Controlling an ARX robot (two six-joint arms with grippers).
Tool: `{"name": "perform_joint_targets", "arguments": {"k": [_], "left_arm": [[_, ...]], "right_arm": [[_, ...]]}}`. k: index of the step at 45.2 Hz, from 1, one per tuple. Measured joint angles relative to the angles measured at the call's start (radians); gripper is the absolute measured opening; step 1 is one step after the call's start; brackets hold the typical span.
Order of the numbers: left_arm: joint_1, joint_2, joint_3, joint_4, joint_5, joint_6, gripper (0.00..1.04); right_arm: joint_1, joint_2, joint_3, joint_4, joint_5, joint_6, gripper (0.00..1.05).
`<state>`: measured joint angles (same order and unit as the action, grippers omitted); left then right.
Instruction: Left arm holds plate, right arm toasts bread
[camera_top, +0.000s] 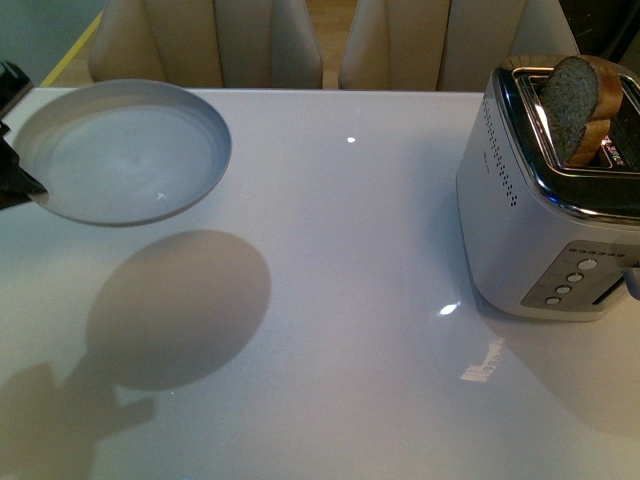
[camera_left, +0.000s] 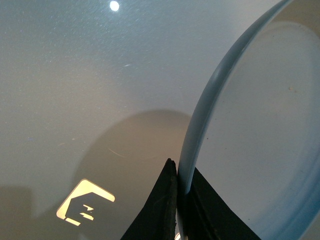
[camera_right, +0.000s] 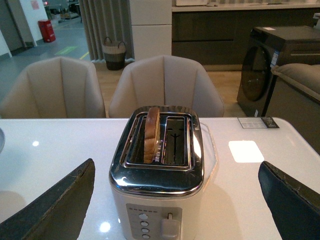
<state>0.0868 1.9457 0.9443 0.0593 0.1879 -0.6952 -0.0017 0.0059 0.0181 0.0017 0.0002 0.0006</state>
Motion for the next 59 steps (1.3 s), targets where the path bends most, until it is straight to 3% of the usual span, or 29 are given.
{"name": "perform_joint_targets", "arguments": {"k": [22, 59], "left_arm": [[0.031, 0.270, -0.099, 0.315, 0.010, 0.003, 0.03], [-0.003, 0.446, -0.127, 0.552, 0.000, -0.171, 0.03]], "right_arm": [[0.000, 0.000, 0.000, 0.000, 0.000, 0.000, 0.96], [0.000, 0.000, 0.000, 0.000, 0.000, 0.000, 0.96]]}}
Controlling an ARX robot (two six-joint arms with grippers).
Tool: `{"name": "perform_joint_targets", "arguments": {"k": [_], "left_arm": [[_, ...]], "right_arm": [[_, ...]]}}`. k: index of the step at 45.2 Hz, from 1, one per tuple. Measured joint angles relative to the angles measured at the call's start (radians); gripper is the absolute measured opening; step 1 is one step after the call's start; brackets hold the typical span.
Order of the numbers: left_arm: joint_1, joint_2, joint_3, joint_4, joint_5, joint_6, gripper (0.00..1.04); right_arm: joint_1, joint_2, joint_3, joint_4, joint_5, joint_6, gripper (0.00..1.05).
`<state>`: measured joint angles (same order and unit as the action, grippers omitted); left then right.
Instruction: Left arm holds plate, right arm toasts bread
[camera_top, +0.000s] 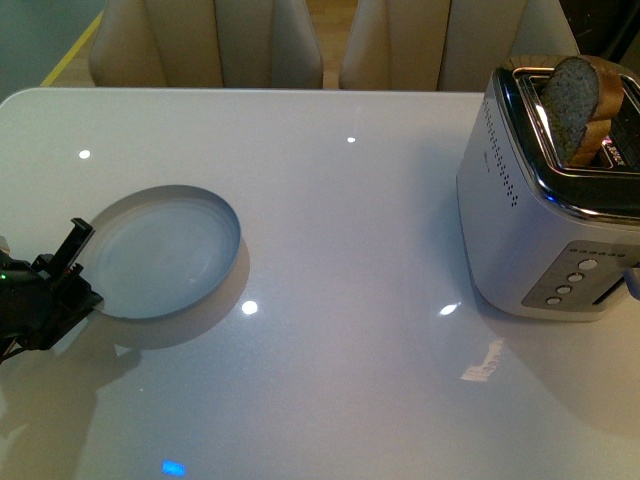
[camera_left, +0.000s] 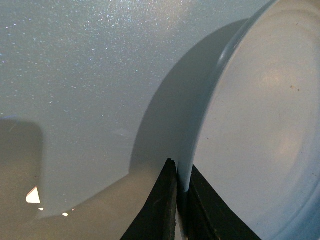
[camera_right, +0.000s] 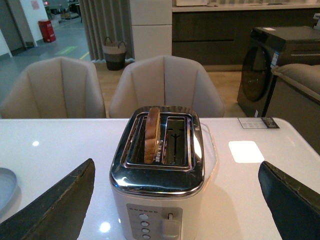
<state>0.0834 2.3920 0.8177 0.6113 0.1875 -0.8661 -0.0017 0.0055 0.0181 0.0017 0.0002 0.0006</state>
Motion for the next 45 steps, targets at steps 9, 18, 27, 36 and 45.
{"name": "perform_joint_targets", "arguments": {"k": [9, 18, 27, 36, 45], "left_arm": [[-0.005, 0.002, -0.006, 0.029, 0.003, -0.032, 0.06], [-0.007, 0.002, -0.013, 0.045, 0.004, -0.048, 0.33], [-0.010, -0.024, -0.037, 0.056, 0.016, -0.047, 0.70], [-0.017, -0.139, -0.091, 0.007, 0.025, 0.023, 0.99], [0.018, -0.378, -0.130, -0.082, 0.023, 0.098, 0.98]], "right_arm": [[0.000, 0.000, 0.000, 0.000, 0.000, 0.000, 0.96], [0.000, 0.000, 0.000, 0.000, 0.000, 0.000, 0.96], [0.000, 0.000, 0.000, 0.000, 0.000, 0.000, 0.96], [0.000, 0.000, 0.000, 0.000, 0.000, 0.000, 0.96], [0.000, 0.000, 0.000, 0.000, 0.000, 0.000, 0.96]]}}
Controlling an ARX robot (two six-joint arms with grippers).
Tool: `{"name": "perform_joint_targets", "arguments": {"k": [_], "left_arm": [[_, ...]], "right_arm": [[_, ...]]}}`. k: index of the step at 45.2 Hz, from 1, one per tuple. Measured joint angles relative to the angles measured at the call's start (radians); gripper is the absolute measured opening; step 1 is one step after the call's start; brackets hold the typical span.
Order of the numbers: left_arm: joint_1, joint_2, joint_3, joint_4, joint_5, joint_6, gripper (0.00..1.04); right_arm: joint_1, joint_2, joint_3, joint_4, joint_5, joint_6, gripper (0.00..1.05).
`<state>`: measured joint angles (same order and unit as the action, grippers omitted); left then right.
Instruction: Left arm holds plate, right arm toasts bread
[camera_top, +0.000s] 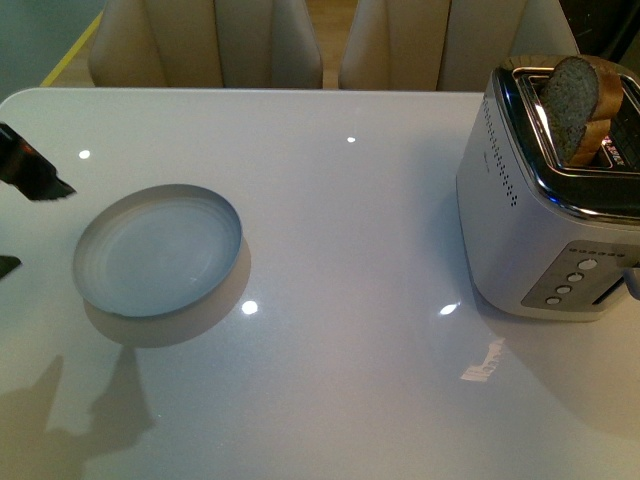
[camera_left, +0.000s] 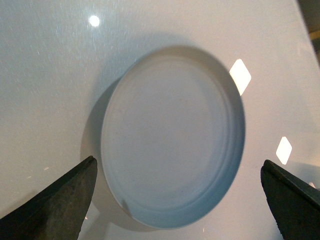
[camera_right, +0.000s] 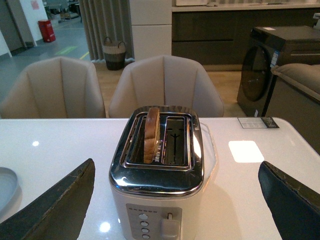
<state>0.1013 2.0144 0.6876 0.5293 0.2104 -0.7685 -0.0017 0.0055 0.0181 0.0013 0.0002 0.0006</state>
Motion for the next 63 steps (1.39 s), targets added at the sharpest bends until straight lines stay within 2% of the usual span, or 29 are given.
{"name": "perform_joint_targets", "arguments": {"k": [6, 10, 18, 21, 31, 33, 34, 36, 38, 41, 49, 54, 63], "left_arm": [[0.009, -0.233, -0.001, -0.167, -0.047, 0.039, 0.98], [-0.018, -0.378, 0.019, -0.310, -0.112, 0.031, 0.98], [-0.158, -0.598, 0.116, -0.585, -0.269, -0.057, 0.98], [-0.180, -0.620, 0.126, -0.604, -0.274, -0.086, 0.98], [-0.181, -0.618, 0.126, -0.609, -0.283, -0.111, 0.98], [-0.179, -0.615, 0.066, -0.422, -0.288, -0.003, 0.91], [-0.178, -0.615, 0.008, -0.256, -0.285, 0.077, 0.86], [-0.176, -0.618, -0.078, -0.050, -0.281, 0.216, 0.78], [-0.174, -0.639, -0.187, 0.180, -0.270, 0.428, 0.68], [-0.168, -0.687, -0.267, 0.333, -0.266, 0.579, 0.55], [-0.114, -0.799, -0.378, 0.376, -0.216, 0.716, 0.27], [-0.104, -0.879, -0.460, 0.369, -0.210, 0.742, 0.03], [-0.104, -1.000, -0.536, 0.324, -0.211, 0.750, 0.03]], "right_arm": [[0.000, 0.000, 0.000, 0.000, 0.000, 0.000, 0.96], [0.000, 0.000, 0.000, 0.000, 0.000, 0.000, 0.96], [0.000, 0.000, 0.000, 0.000, 0.000, 0.000, 0.96], [0.000, 0.000, 0.000, 0.000, 0.000, 0.000, 0.96], [0.000, 0.000, 0.000, 0.000, 0.000, 0.000, 0.96], [0.000, 0.000, 0.000, 0.000, 0.000, 0.000, 0.96], [0.000, 0.000, 0.000, 0.000, 0.000, 0.000, 0.96], [0.000, 0.000, 0.000, 0.000, 0.000, 0.000, 0.96], [0.000, 0.000, 0.000, 0.000, 0.000, 0.000, 0.96], [0.000, 0.000, 0.000, 0.000, 0.000, 0.000, 0.96], [0.000, 0.000, 0.000, 0.000, 0.000, 0.000, 0.96], [0.000, 0.000, 0.000, 0.000, 0.000, 0.000, 0.96], [0.000, 0.000, 0.000, 0.000, 0.000, 0.000, 0.96]]}}
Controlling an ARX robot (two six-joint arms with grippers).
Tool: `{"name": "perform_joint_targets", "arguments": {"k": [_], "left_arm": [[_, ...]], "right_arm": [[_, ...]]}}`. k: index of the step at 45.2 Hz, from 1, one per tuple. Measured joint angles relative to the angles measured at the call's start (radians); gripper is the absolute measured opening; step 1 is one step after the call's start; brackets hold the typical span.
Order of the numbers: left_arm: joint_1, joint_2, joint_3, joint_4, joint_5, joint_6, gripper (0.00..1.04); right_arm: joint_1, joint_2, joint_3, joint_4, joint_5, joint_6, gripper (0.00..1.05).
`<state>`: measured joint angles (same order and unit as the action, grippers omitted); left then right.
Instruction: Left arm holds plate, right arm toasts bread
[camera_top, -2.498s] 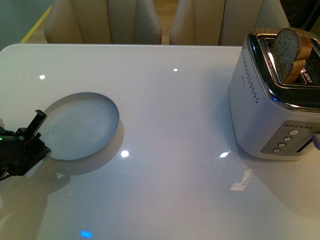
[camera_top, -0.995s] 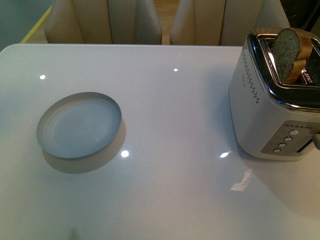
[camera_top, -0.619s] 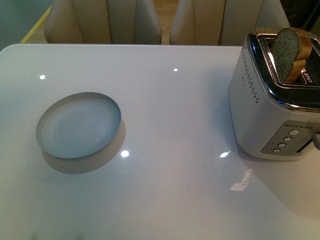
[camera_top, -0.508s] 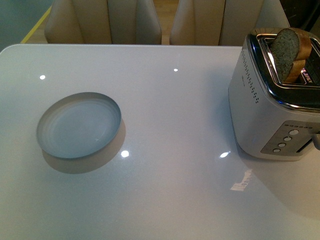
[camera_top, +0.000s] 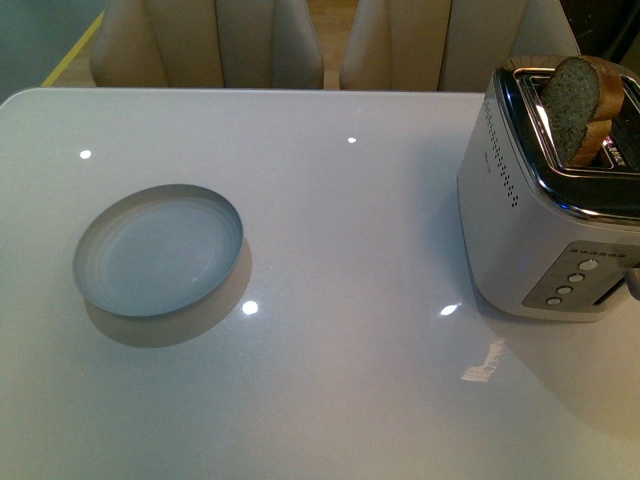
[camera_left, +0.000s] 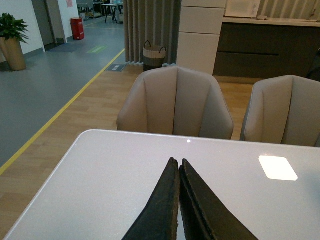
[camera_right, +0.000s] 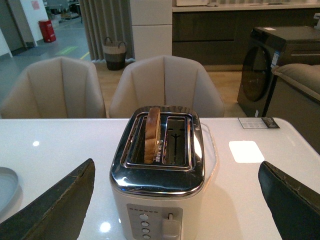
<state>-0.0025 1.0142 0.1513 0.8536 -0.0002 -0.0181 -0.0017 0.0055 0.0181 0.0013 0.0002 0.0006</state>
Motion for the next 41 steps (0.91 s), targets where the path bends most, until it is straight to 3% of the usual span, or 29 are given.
{"name": "perform_joint_targets", "arguments": {"k": [12, 16, 41], "left_arm": [[0.000, -0.156, -0.067, -0.090, 0.000, 0.003, 0.03], [0.000, -0.173, -0.111, -0.054, 0.000, 0.003, 0.03], [0.000, -0.565, -0.138, -0.409, 0.000, 0.004, 0.03]], "right_arm": [[0.000, 0.000, 0.000, 0.000, 0.000, 0.000, 0.96], [0.000, 0.000, 0.000, 0.000, 0.000, 0.000, 0.96], [0.000, 0.000, 0.000, 0.000, 0.000, 0.000, 0.96]]}}
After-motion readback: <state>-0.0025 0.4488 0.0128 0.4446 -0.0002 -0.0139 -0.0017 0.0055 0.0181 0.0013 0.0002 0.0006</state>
